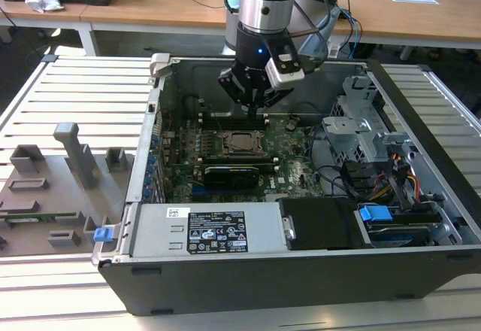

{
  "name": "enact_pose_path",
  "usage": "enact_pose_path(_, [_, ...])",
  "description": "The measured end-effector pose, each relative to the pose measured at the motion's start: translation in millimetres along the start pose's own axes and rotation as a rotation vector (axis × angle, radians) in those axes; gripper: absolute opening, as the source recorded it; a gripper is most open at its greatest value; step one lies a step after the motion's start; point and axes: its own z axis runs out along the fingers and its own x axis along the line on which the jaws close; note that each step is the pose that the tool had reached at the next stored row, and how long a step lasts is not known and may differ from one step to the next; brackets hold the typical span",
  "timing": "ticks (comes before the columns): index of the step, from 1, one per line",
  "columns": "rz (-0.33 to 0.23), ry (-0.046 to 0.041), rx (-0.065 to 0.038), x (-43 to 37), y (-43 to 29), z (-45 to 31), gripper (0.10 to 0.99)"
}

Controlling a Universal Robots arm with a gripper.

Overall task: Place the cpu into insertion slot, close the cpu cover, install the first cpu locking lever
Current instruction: 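Install the first cpu locking lever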

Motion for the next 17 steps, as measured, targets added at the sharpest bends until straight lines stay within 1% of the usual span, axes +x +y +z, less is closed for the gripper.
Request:
enact_pose_path(6, [-0.082, -0.0032, 0.0, 0.0, 0.0, 0.0, 0.106])
enact_pose_path(7, [-0.109, -0.0043, 0.0, 0.0, 0.0, 0.0, 0.106])
enact_pose_path(12, [-0.202, -0.008, 0.0, 0.0, 0.0, 0.0, 0.106])
enact_pose_path(17, [-0.263, -0.0104, 0.0, 0.0, 0.0, 0.0, 0.106])
